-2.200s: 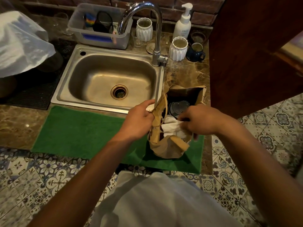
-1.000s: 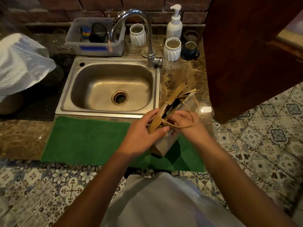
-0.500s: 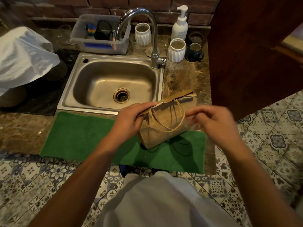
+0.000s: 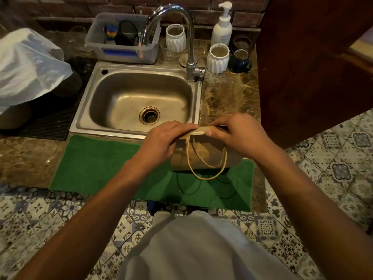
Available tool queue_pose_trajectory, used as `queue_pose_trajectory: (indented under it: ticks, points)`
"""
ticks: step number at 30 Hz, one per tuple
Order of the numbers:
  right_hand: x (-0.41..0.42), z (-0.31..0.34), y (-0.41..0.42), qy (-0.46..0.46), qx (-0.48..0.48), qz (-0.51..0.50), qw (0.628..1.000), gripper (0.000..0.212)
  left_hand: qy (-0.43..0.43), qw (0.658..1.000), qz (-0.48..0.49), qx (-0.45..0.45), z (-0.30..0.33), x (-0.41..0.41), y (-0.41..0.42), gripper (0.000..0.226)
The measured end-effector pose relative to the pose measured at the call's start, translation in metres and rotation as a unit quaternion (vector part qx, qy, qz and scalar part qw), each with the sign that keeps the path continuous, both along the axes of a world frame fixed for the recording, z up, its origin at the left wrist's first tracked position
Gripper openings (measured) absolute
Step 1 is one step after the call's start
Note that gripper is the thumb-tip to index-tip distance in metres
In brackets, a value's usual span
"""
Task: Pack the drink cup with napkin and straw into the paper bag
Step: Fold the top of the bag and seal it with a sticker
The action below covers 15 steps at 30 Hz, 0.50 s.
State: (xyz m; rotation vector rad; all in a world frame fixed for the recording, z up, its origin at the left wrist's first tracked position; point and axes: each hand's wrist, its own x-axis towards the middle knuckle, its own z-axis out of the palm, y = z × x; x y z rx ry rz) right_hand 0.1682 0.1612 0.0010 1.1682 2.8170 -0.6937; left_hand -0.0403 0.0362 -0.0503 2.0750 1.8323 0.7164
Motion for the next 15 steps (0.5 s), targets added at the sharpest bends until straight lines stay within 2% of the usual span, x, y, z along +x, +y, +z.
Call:
queue_pose_trajectory:
  ticks: [2, 5, 9, 11, 15]
  points:
    - [0.002, -0.002, 0.000, 0.002, 0.001, 0.001, 1.000, 0.036, -0.016, 0.999, 0.029, 0.005, 0.000, 0.002, -0.003, 0.052]
    - [0.003, -0.009, 0.001, 0.000, 0.004, -0.015, 1.000, 0.032, -0.026, 0.997, 0.077, -0.007, 0.002, 0.006, -0.003, 0.052]
    - [0.005, -0.017, -0.001, 0.035, 0.025, -0.034, 0.999, 0.024, -0.104, 0.985, 0.045, -0.126, 0.019, 0.003, -0.003, 0.062]
    - [0.005, -0.018, -0.002, 0.058, 0.021, -0.036, 0.997, 0.021, -0.128, 0.980, 0.042, -0.144, 0.028, 0.001, -0.001, 0.069]
    - [0.007, -0.017, -0.008, 0.092, -0.016, -0.036, 0.995, 0.015, -0.006, 0.992, 0.020, -0.122, 0.027, -0.002, 0.013, 0.056]
